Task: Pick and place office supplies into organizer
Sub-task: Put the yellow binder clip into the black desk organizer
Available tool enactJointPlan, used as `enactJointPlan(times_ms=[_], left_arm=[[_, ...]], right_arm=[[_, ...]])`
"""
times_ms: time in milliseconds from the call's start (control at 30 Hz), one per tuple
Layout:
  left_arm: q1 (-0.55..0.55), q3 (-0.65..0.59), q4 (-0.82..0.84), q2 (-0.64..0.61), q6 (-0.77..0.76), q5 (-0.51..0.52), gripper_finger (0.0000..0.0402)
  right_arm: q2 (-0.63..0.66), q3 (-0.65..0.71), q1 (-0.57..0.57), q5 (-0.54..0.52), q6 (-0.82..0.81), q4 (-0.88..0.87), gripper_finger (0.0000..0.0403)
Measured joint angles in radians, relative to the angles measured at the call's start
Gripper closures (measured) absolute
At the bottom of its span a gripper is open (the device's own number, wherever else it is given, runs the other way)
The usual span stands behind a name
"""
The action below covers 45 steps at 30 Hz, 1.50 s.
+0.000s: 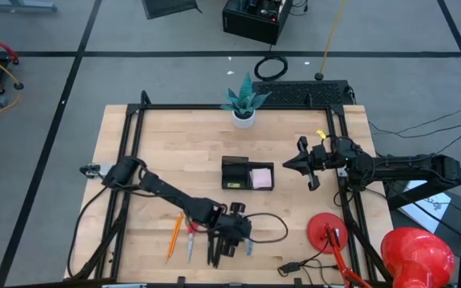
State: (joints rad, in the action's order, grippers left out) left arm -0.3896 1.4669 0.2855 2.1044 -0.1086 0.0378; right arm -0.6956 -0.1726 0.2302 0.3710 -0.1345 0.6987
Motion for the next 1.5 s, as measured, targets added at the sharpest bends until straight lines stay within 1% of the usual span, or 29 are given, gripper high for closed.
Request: enactJointPlan(times_ms=[167, 300, 500, 667, 1067, 1300, 1500], left_arm=[[0.011, 0.000, 0.026, 0.000, -0.001, -0.058, 0.0213], [0.010, -0.001, 0.052, 0.000, -0.002, -0.064, 0.0213], [0.011, 0.000, 0.051, 0.003, -0.011, -0.057, 0.0213], [0.006, 0.000, 0.050, 0.039, -0.076, -0.055, 0.0213], [-0.005, 0.000, 0.041, 0.054, -0.100, -0.035, 0.0213], [-0.005, 0.002, -0.010, 0.079, -0.110, -0.025, 0.0213], [-0.012, 0.003, -0.008, 0.081, -0.123, 0.009, 0.0213]], right_arm=[[0.000, 0.000, 0.000, 0.000, -0.003, -0.004, 0.0400], [0.000, 0.000, 0.000, -0.001, 0.000, -0.004, 0.0400], [0.000, 0.000, 0.000, -0.001, 0.007, -0.004, 0.0401], [0.000, 0.000, -0.001, -0.001, 0.007, -0.008, 0.0401], [0.000, 0.000, -0.001, -0.002, 0.008, -0.011, 0.0401], [0.000, 0.000, -0.001, -0.002, 0.008, -0.011, 0.0401], [0.000, 0.000, -0.001, -0.002, 0.008, -0.012, 0.0401]])
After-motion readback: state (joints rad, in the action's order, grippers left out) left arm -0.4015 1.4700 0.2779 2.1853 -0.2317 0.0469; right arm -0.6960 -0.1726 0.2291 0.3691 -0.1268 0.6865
